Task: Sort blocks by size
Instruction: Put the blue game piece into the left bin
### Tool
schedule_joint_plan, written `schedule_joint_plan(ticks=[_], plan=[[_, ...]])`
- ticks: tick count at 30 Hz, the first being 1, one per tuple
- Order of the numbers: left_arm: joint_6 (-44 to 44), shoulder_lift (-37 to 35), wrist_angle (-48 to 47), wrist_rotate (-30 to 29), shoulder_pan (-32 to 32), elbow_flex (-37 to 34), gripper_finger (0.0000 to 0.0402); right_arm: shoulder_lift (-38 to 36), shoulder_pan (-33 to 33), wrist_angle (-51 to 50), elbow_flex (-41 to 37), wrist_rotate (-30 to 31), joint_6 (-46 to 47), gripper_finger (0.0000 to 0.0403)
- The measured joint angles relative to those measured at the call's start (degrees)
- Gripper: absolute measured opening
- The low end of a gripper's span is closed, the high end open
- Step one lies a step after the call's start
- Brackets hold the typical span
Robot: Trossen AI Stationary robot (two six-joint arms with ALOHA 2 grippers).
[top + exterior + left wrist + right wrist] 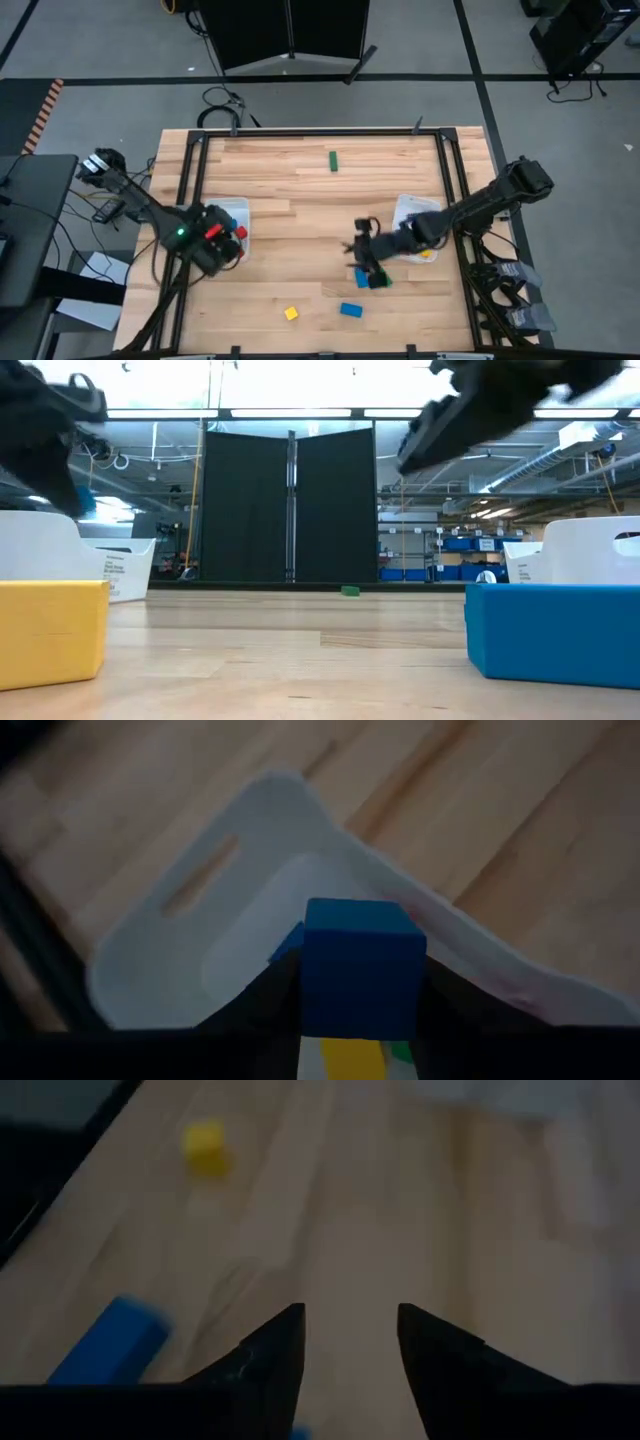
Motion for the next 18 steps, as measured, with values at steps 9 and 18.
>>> schedule_joint_plan(ticks=[9,18], plan=[[23.77,-2.52,22.73,6.93,8.68,-2.22,0.0376,6.63,7.51,-10.62,3.64,-1.22,-0.16,0.0286],[32.94,1.64,27.89,1.66,9.25,6.14,0.0340,17.03,10.74,-13.70,13.14,-5.45,17.76,0.0357]])
